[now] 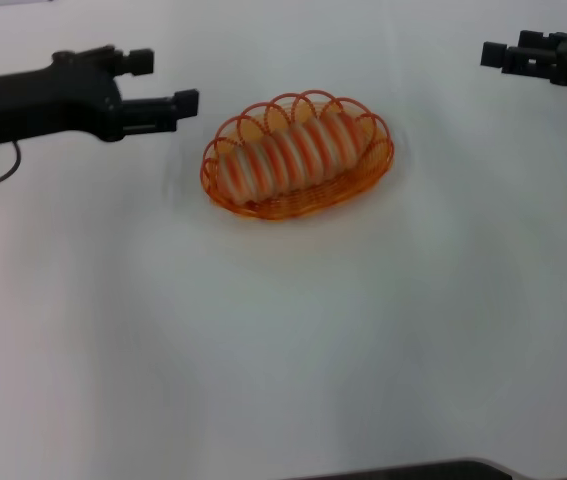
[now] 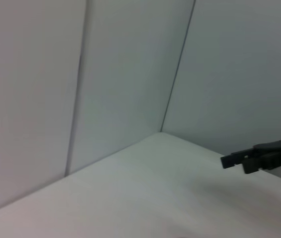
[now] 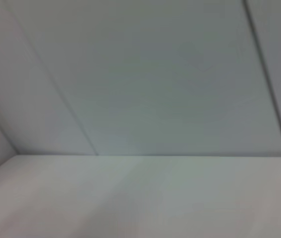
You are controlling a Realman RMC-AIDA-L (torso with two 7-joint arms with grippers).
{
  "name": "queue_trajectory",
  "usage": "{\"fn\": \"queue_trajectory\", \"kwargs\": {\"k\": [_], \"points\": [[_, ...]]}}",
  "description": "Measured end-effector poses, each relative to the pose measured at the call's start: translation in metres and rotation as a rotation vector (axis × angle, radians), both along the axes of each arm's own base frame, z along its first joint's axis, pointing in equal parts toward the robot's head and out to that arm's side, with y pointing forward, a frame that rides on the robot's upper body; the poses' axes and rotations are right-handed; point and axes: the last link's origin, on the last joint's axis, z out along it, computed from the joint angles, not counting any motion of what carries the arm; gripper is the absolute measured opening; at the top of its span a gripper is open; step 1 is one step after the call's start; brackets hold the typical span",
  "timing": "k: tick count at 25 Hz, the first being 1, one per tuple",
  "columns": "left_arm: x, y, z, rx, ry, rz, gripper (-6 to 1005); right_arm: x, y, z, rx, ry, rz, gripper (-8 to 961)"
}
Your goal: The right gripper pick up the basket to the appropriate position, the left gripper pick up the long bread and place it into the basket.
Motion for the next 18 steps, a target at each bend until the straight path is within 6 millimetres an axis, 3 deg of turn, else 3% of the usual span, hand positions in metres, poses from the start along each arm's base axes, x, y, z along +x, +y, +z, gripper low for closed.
{"fn": "queue_trajectory", "kwargs": {"k": [9,18], "points": [[-0.051,-0.035,-0.005,-0.087,0.006,0.061,877,-0.003,-0.013,-0.016,-0.031,-0.076,0.158,891],[-0.060,-0.063,-0.011,-0.185,-0.002,0.033,877,-0.007,-0.035,-0.052,-0.140,-0.179,0.324,890]]}}
